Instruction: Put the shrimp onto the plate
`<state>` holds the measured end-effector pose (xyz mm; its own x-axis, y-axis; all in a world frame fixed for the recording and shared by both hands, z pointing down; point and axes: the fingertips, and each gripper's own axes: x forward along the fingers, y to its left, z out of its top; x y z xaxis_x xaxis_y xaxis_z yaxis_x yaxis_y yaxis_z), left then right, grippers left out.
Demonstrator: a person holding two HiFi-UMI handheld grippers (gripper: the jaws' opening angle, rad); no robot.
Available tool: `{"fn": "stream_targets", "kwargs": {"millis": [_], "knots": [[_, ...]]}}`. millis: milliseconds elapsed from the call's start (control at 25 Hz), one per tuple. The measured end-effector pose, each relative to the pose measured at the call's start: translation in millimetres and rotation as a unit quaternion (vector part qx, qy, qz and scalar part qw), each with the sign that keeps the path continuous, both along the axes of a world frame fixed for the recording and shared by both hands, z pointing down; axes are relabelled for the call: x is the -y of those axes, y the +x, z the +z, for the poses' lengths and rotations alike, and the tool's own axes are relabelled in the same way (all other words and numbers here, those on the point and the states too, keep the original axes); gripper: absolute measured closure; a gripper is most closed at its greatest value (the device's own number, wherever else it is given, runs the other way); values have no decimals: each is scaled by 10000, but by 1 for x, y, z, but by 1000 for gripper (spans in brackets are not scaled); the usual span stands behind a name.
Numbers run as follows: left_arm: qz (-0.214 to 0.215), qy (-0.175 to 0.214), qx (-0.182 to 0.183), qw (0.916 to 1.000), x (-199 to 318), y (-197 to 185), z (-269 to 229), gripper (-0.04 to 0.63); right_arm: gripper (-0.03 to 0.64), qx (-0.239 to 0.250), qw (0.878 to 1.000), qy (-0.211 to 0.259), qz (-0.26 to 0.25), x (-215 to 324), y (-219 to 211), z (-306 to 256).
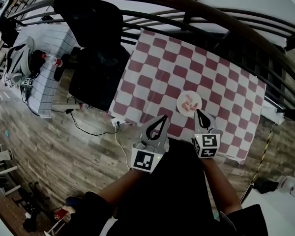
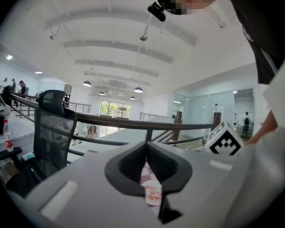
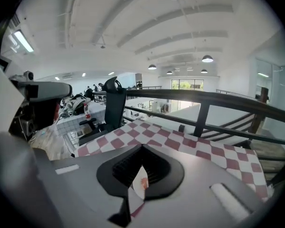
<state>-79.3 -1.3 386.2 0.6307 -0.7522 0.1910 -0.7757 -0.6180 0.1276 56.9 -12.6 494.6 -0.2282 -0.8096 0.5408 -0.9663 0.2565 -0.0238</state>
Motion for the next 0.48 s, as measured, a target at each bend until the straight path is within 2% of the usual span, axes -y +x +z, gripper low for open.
{"fn": "stream_targets", "kwargs": {"millis": [200,320,480], "knots": [[493,-185,-127,9985,-39,4,10,588,618,77,9989,205,424,-41,-10,-27],[958,-20,-29,9954,-64,15,5,588,618,99,9971,304,688,-70,-11,-41],[1037,108,-183,9944,-80,20,-13,588,618,209,9953,447,838,-99,-14,-53]]}}
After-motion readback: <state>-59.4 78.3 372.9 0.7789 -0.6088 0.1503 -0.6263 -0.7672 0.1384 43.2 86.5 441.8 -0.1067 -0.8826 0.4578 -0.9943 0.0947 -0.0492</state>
